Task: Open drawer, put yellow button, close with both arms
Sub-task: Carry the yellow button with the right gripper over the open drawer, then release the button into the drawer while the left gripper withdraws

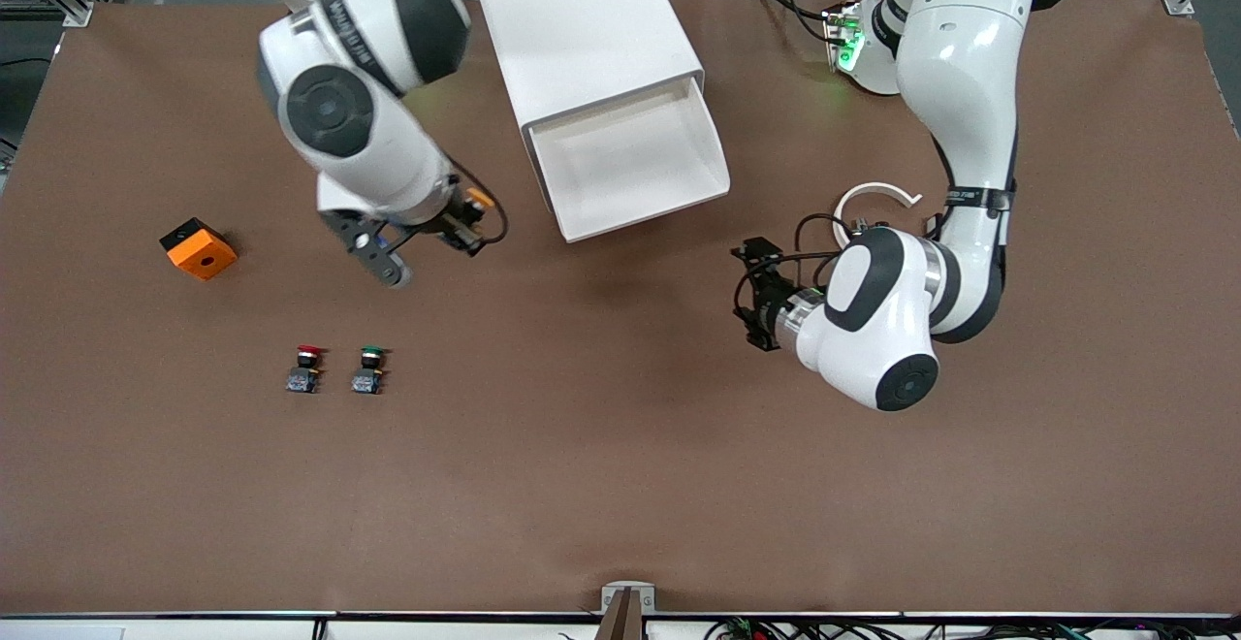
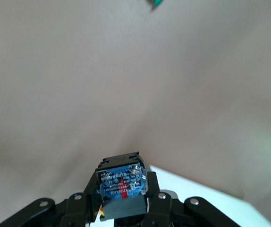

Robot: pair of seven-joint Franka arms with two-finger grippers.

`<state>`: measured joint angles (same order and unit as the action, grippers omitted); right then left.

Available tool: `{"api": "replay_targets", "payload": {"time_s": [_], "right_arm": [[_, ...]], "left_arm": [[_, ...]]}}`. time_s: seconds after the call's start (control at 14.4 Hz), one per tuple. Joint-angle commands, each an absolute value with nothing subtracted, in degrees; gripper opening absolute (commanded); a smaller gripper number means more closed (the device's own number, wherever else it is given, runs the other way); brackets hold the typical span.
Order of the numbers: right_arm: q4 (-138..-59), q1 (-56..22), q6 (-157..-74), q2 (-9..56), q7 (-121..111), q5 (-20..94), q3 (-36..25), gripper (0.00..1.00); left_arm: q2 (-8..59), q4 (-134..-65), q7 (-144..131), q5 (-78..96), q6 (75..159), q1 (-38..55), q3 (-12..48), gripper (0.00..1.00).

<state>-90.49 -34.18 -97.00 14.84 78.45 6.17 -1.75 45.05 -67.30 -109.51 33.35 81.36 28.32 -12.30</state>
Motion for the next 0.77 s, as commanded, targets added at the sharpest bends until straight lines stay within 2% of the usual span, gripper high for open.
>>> {"api": "replay_targets", "payload": {"time_s": [0.0,0.28,0.42,0.7], "right_arm": [[-87.73,-39.01,-96.86,14.94,88.64,7.38,-2.64,0.0],[-85.87,-45.42,-97.64,16.08,101.74,7.21,-2.64,0.0],[-85.87,-48.06,-101.58,16.17,109.73,7.29,-2.64,0.0],[-84.99,-53.34,-105.98,21.52,121.88,6.33,-2.72,0.0]], "left_arm": [[42.55,-67.06,-96.12,22.19,84.19,29.62,-13.27,1.0],[37.64,-67.41,-79.41,13.81,84.11,29.09,-13.53,1.0],[35.78,-68.03,-69.66,10.83,84.11,28.48,-13.54,1.0],[30.07,-68.99,-52.17,7.82,83.85,24.89,-13.36,1.0]]}}
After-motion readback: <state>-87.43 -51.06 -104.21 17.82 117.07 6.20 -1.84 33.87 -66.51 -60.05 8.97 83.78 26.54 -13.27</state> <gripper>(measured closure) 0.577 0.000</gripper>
